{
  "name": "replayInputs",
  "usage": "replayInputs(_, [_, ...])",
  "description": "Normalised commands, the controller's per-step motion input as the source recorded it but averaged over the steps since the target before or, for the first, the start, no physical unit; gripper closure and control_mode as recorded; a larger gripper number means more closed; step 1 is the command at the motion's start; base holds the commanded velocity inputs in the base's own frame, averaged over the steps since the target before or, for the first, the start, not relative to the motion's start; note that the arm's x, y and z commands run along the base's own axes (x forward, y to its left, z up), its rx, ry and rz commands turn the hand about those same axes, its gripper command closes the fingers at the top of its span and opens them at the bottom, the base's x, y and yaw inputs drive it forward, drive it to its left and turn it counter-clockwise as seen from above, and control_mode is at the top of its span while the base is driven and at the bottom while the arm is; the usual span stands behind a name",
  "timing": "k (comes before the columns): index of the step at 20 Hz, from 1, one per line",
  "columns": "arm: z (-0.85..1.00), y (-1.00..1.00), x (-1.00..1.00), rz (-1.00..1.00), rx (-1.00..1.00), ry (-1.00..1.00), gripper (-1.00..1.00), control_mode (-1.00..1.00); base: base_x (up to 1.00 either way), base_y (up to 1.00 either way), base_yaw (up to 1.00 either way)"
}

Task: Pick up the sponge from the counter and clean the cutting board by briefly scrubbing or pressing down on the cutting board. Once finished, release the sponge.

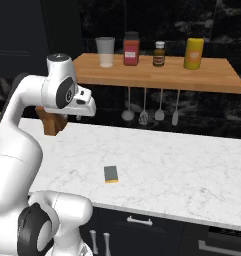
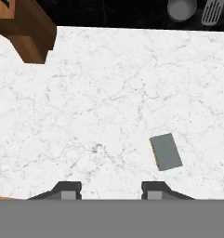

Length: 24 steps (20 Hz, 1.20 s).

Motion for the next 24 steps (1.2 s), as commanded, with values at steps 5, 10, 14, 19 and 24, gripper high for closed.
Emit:
replayInputs(5, [-0.31,-0.33,0.00,0.00,-0.04,0.00,-1.00,-1.00,0.00,0.00,0.00])
replayInputs(10, [-0.96,-0.57,0.00,0.06,-0.14,0.09,-1.00,-1.00,0.00,0.00,0.00])
replayInputs(14, [-0.99,-0.44,0.00,0.06,-0.12,0.07,-1.00,-1.00,0.00,0.00,0.00])
replayInputs(19, [-0.74,-0.23,0.00,0.03,-0.03,0.01,-1.00,-1.00,0.00,0.00,0.00])
replayInputs(24, [-0.45,-0.23,0.02,0.01,0.00,0.01,-1.00,-1.00,0.00,0.00,0.00])
